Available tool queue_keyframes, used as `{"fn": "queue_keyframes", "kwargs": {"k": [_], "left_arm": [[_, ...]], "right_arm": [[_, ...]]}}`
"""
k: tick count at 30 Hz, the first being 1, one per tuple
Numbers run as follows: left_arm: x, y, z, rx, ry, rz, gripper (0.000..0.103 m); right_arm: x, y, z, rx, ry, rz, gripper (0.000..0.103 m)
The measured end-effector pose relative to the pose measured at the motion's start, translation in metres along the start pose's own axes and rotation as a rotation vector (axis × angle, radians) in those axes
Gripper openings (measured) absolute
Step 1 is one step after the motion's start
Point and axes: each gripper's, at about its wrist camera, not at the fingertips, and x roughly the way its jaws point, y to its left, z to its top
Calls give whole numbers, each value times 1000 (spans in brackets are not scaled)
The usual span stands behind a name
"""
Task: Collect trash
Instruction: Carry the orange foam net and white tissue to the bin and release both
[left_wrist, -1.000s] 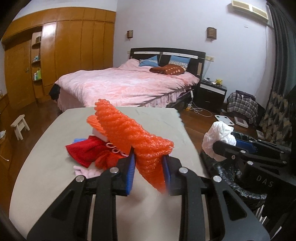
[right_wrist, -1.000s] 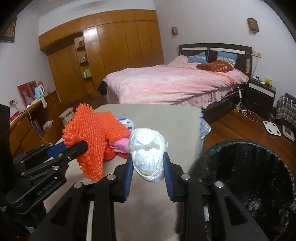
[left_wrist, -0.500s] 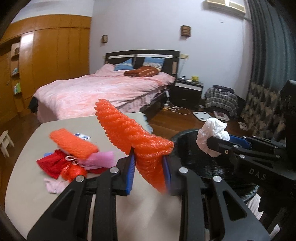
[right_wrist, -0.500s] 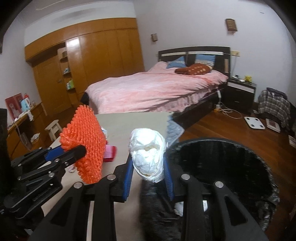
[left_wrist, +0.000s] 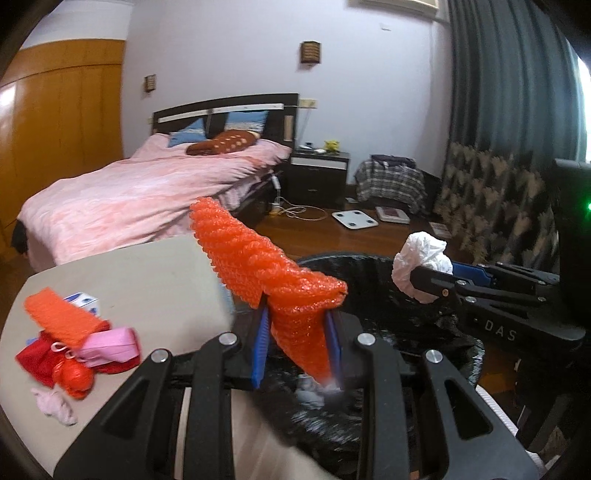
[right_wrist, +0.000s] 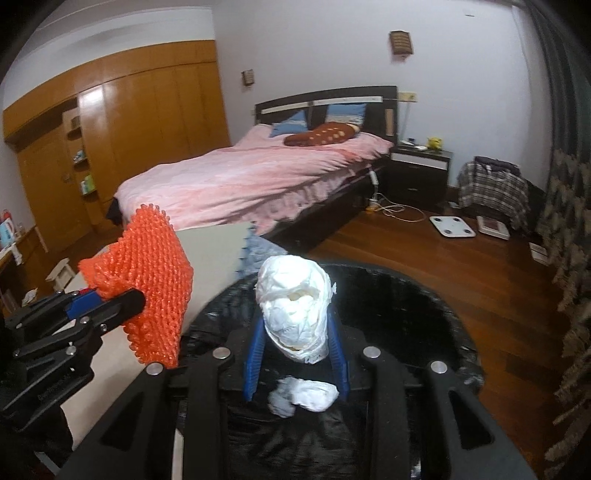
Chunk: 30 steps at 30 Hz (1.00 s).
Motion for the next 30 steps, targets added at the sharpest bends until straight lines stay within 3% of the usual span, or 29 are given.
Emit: {"fn": "queue_keyframes", "kwargs": {"k": [10, 13, 16, 20, 26, 30], "left_arm": [[46, -24, -3, 41, 52, -67, 27], [55, -27, -6, 47, 78, -93, 41], [58, -28, -11, 56, 93, -119, 62], [53, -24, -21, 55, 105, -141, 75], [40, -10, -32, 37, 114, -126, 83], [32, 3, -36, 7, 113, -103, 86]], "right_arm": [[12, -31, -9, 35, 34, -61, 32], [16, -39, -14, 49, 49, -85, 37], [17, -44, -17, 57, 55, -100, 50], [15, -44, -15, 49, 48, -111, 66], [11, -35, -11, 49, 23, -110, 93], [9, -29, -10, 53, 17, -97, 97]]}}
